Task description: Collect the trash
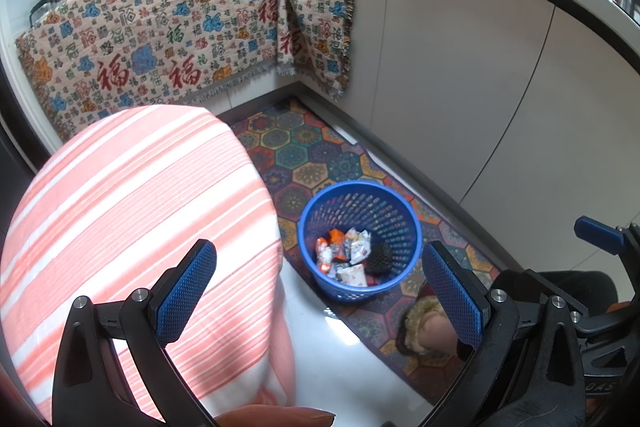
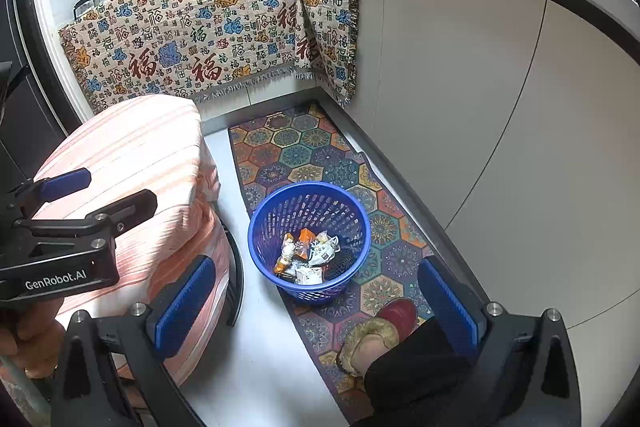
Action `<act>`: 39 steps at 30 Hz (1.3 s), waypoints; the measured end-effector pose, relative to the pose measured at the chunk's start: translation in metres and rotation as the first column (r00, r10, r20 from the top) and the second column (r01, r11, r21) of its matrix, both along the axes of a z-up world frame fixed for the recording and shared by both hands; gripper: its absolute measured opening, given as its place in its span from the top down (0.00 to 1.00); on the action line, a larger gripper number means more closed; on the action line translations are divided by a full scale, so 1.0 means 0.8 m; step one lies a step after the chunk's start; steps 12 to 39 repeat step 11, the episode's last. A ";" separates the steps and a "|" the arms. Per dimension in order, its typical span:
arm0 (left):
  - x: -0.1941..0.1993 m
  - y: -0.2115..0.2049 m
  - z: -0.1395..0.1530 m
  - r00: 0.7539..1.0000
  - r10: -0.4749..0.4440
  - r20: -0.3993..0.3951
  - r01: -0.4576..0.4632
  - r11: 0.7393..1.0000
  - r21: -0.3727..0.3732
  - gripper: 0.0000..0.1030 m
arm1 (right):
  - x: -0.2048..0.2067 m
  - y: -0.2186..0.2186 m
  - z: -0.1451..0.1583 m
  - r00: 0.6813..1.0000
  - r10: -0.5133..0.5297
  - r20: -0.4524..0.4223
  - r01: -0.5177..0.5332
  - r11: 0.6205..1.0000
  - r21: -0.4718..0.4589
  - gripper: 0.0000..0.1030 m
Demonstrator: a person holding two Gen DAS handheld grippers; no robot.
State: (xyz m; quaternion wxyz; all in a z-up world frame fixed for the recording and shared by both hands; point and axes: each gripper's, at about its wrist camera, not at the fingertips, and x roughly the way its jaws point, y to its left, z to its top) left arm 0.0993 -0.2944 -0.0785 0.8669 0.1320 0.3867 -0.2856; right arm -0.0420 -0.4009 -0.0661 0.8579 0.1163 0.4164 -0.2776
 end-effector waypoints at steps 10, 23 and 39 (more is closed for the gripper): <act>-0.007 0.004 -0.002 1.000 -0.016 0.011 0.016 1.000 -0.017 0.02 | -0.003 -0.003 -0.002 1.000 -0.007 -0.001 0.007 1.000 0.002 0.00; -0.009 0.002 -0.002 1.000 -0.020 0.012 0.021 1.000 -0.017 0.02 | -0.003 -0.004 -0.003 1.000 -0.007 -0.001 0.007 1.000 0.002 0.00; -0.009 0.002 -0.002 1.000 -0.020 0.012 0.021 1.000 -0.017 0.02 | -0.003 -0.004 -0.003 1.000 -0.007 -0.001 0.007 1.000 0.002 0.00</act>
